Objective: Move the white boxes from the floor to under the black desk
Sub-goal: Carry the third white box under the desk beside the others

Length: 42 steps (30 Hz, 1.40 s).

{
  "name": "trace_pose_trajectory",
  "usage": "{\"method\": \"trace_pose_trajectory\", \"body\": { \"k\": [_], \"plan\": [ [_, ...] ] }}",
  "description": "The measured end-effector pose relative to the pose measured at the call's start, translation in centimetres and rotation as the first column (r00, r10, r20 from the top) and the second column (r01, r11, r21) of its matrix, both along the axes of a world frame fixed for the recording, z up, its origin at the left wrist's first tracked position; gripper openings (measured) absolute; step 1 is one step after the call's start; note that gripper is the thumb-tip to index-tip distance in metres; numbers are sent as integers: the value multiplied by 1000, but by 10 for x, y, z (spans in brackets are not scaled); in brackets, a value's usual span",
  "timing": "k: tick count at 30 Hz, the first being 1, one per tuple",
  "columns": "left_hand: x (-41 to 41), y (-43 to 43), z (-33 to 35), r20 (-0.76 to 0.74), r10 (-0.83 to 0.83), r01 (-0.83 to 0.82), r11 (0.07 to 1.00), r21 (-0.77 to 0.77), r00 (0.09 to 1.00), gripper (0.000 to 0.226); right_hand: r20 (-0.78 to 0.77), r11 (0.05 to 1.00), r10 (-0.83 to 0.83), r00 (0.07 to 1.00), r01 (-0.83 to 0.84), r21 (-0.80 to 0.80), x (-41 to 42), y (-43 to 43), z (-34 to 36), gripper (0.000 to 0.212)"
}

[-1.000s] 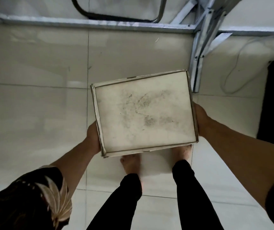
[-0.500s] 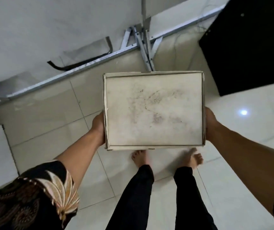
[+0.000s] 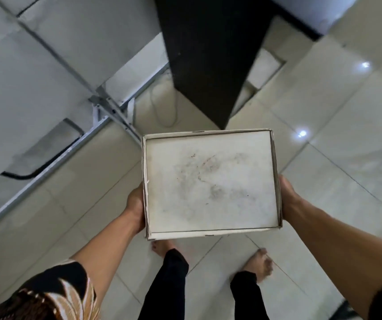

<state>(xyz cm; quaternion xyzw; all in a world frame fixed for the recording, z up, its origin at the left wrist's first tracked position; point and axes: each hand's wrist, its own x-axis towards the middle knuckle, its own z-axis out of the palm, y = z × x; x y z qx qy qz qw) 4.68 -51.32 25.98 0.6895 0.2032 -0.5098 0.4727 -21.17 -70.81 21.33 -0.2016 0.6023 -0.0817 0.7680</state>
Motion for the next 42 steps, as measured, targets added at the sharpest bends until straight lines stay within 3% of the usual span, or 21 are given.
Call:
{"method": "trace_pose_trajectory", "body": {
  "k": [8, 15, 20, 25, 30, 31, 32, 33, 34, 35, 36, 37, 38, 39, 41, 42],
  "plan": [
    [-167, -82, 33, 17, -188, 189, 980, -55, 982, 29, 9, 993, -92, 996, 93, -68, -190, -62, 38, 34],
    [-282, -177, 67, -18, -273, 271, 959, -89, 962, 36, 138, 966, -241, 961, 250, -59, -327, -108, 73, 37],
    [-327, -252, 86, -17, -359, 350, 918, -186, 933, 62, 256, 934, -298, 919, 336, -118, -380, -149, 90, 31],
    [-350, -321, 81, -16, -422, 408, 885, -226, 906, 56, 281, 927, -316, 906, 357, -111, -408, -207, 89, 43],
    [-354, -393, 71, -94, -354, 311, 899, -307, 930, 54, 301, 933, -278, 912, 331, -141, -418, -284, 77, 41],
    [-362, -412, 56, -84, -416, 389, 893, -227, 906, 53, 295, 936, -270, 917, 321, -141, -419, -305, 71, 43],
    [-369, -416, 42, -16, -560, 557, 826, -86, 828, 51, 298, 936, -274, 914, 325, -137, -420, -314, 66, 45],
    [-380, -407, 23, -14, -713, 713, 701, 31, 701, 47, 297, 936, -280, 913, 328, -125, -422, -322, 60, 48],
    [-402, -397, -16, -37, -762, 763, 646, 32, 646, 43, 292, 941, -274, 916, 318, -117, -425, -341, 52, 54],
    [-437, -382, -60, -113, -836, 842, 540, 3, 537, 42, 284, 946, -270, 920, 309, -103, -426, -358, 45, 62],
    [-465, -372, -101, -50, -916, 916, 394, 71, 398, 35, 283, 949, -267, 921, 303, -91, -426, -373, 38, 70],
    [-480, -368, -133, 146, -942, 919, 329, 218, 303, 26, 292, 953, -253, 922, 290, -88, -426, -389, 31, 75],
    [-481, -375, -151, 274, -912, 875, 383, 297, 307, 30, 303, 958, -245, 921, 278, -70, -427, -403, 26, 78],
    [-479, -381, -173, 227, -913, 862, 399, 313, 340, 44, 315, 962, -239, 919, 267, -49, -427, -418, 19, 79],
    [-460, -425, -161, 164, -832, 785, 555, 275, 531, 62, 291, 963, -249, 924, 268, -26, -424, -444, 5, 81],
    [-434, -477, -137, 227, -721, 731, 680, 53, 654, 69, 280, 970, -234, 931, 244, 0, -423, -473, -6, 81]
  ]
}}
